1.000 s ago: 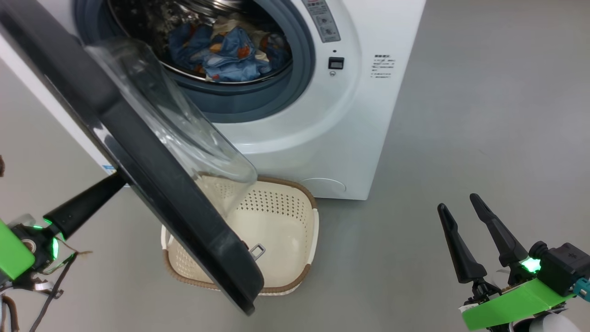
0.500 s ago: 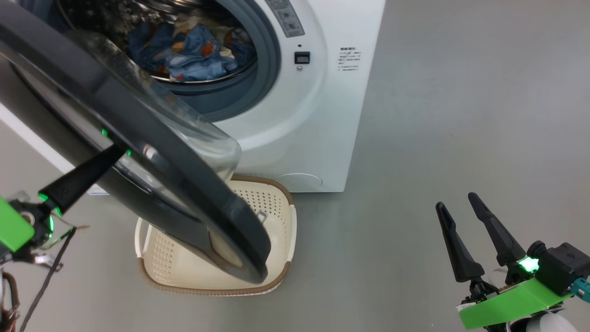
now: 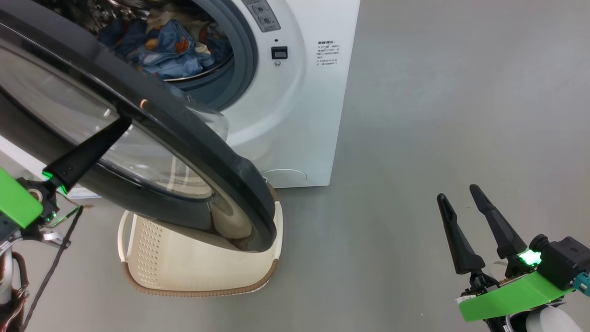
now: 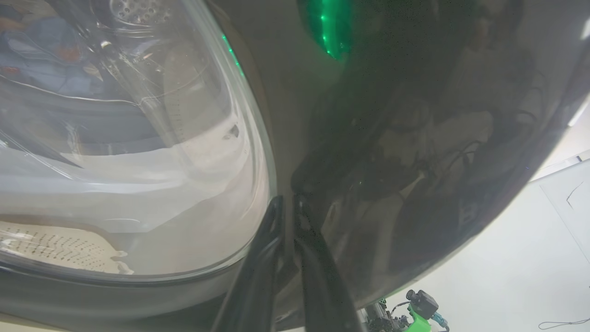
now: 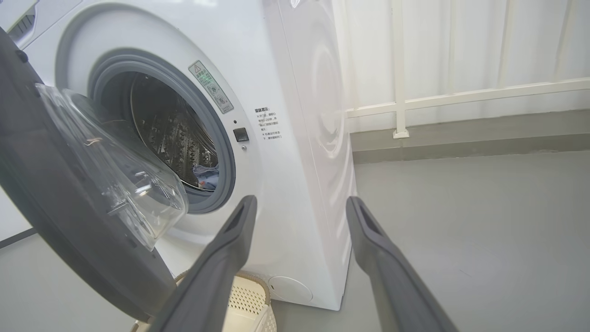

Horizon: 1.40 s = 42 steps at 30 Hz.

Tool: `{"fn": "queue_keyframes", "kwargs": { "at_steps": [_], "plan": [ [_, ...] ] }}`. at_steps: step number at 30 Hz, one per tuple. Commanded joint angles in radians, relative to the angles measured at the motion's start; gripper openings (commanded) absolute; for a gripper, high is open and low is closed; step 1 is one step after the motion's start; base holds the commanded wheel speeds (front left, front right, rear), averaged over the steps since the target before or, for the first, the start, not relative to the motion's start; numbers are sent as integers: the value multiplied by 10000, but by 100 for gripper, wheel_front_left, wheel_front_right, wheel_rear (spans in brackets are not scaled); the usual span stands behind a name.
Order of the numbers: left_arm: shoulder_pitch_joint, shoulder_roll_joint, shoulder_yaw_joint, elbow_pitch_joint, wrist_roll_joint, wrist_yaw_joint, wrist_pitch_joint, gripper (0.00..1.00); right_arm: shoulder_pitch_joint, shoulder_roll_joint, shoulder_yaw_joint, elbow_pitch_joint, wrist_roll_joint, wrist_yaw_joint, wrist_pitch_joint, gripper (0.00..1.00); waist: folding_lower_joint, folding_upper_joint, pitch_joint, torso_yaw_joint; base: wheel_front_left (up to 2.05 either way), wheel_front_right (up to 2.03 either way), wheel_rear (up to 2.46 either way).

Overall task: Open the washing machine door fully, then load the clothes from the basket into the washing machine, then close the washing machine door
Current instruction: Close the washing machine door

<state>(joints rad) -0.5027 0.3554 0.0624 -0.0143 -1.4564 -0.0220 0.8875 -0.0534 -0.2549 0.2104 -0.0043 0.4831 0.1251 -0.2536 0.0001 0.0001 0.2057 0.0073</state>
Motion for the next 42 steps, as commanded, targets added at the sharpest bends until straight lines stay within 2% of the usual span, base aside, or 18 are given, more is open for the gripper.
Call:
{"fn": "queue_keyframes", "kwargs": {
  "at_steps": [1, 17, 18, 19, 21, 22, 23, 24, 32, 42],
  "plan": [
    [-422, 359, 322, -229, 116, -125, -50, 0, -124, -91, 74, -277, -135, 56, -82, 100, -1, -1, 8, 18, 0, 0, 0],
    [795, 486, 1064, -258, 60, -360, -409, 0, -14, -225, 149, -181, -136, 56, -82, 100, -1, -1, -255, 787, 0, 0, 0],
    [900, 472, 1117, -244, 113, -396, -503, 7, -7, -235, 154, -177, -130, 56, -82, 100, -1, -1, -263, 833, 0, 0, 0],
    [1008, 461, 1162, -235, 182, -449, -601, 24, -4, -244, 160, -178, -128, 56, -82, 100, -1, -1, -268, 878, 0, 0, 0],
    [1205, 381, 1280, -164, 296, -531, -861, 36, 7, -264, 172, -178, -127, 56, -82, 100, -1, -1, -287, 971, 0, 0, 0],
    [1294, 379, 1337, -124, 439, -591, -1034, 75, 10, -278, 186, -176, -128, 56, -82, 100, -1, -1, -296, 1010, 0, 0, 0],
    [1368, 375, 1372, -72, 616, -662, -1229, 100, 17, -290, 187, -175, -127, 56, -82, 100, -1, -1, -309, 1057, 0, 0, 0],
    [1368, 375, 1372, -72, 616, -662, -1229, 100, 17, -290, 187, -175, -127, 56, -82, 100, -1, -1, -309, 1057, 0, 0, 0],
    [1603, -67, 1667, 557, 1704, -1006, -3217, 100, 47, -356, 265, -158, -107, 56, -82, 100, -1, -1, -452, 1212, 0, 0, 0],
    [1706, -421, 1621, 1201, 2590, -1081, -5298, 100, 71, -388, 277, -189, -94, 56, -82, 100, -1, -1, -409, 1206, 0, 0, 0]
  ]
}}
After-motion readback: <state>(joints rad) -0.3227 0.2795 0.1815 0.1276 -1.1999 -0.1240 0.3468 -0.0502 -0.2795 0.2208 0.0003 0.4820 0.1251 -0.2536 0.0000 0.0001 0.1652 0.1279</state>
